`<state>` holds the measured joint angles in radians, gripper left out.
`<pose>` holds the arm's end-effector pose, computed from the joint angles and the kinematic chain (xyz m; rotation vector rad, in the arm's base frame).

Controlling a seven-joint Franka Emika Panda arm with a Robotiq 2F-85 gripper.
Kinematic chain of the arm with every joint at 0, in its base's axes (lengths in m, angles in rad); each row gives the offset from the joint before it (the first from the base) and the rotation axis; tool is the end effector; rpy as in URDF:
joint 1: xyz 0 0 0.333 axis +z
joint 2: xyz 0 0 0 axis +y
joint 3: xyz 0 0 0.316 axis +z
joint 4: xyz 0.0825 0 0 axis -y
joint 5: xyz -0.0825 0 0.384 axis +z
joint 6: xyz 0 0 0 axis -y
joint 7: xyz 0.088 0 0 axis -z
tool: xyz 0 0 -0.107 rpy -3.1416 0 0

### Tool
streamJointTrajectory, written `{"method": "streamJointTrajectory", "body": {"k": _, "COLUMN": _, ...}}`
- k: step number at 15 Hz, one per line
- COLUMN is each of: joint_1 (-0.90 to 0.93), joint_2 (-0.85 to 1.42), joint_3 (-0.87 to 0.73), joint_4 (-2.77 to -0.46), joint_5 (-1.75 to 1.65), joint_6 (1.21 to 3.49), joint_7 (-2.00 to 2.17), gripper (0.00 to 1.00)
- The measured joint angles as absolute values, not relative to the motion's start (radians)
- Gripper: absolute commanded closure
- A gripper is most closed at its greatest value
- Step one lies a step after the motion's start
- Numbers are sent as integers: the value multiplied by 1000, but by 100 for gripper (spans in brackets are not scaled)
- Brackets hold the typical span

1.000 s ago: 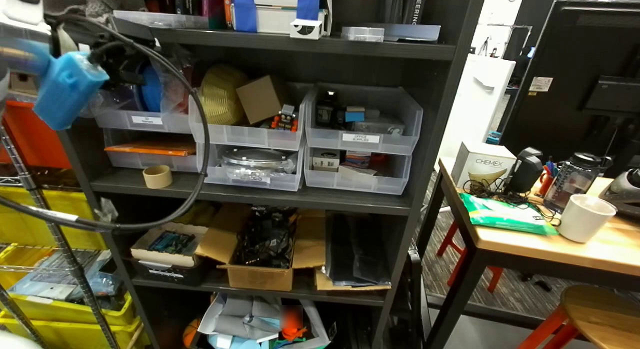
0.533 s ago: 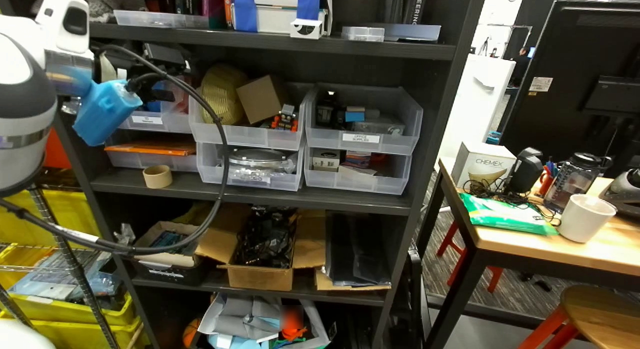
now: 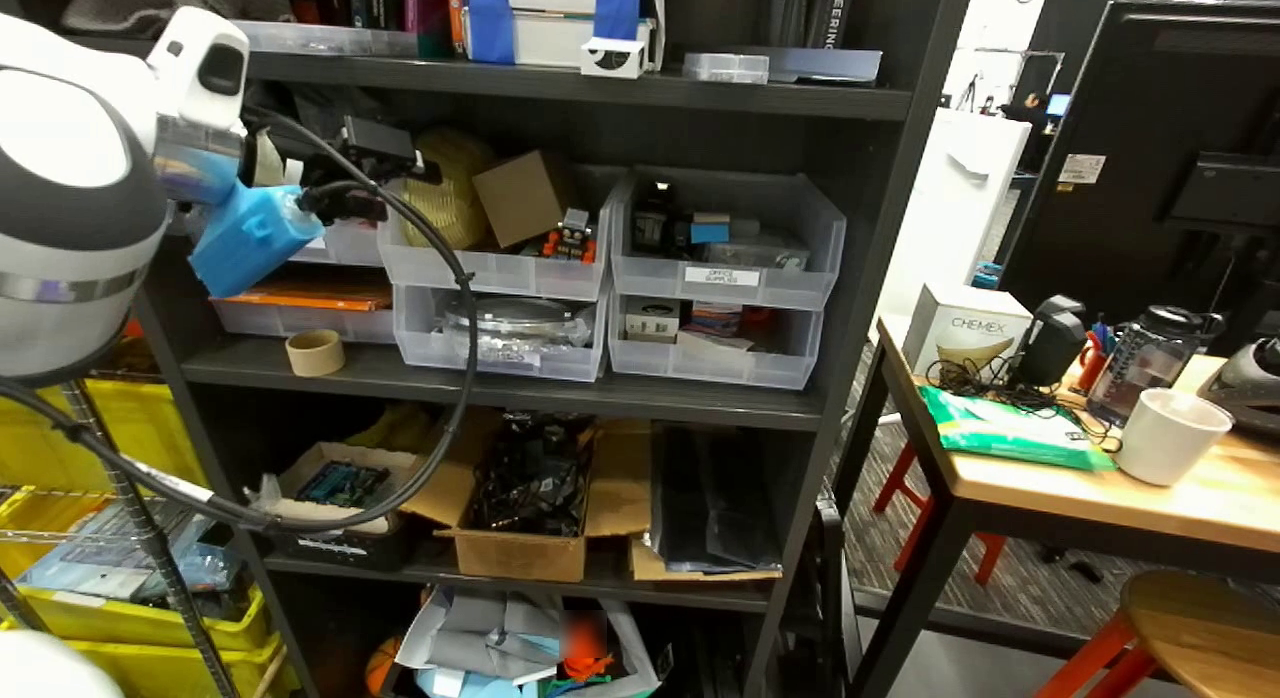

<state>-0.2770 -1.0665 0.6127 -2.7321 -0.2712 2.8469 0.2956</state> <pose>0.3037 0.1703 0.5702 2.2326 0.3376 1.4318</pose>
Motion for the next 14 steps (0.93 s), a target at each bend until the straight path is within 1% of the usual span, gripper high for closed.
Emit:
{"method": "streamJointTrajectory", "body": {"k": 7, "joint_1": -360, "joint_2": -1064, "joint_3": 611, "joint_4": -2732, "joint_5": -247, "joint_6": 2809, "joint_7": 353, "gripper": 0}}
{"method": "streamJointTrajectory", "body": {"k": 14, "joint_1": -354, "joint_2": -1044, "joint_3": 610, "joint_4": -2732, "joint_5": -245, "joint_6": 2809, "joint_7": 355, "gripper": 0}}
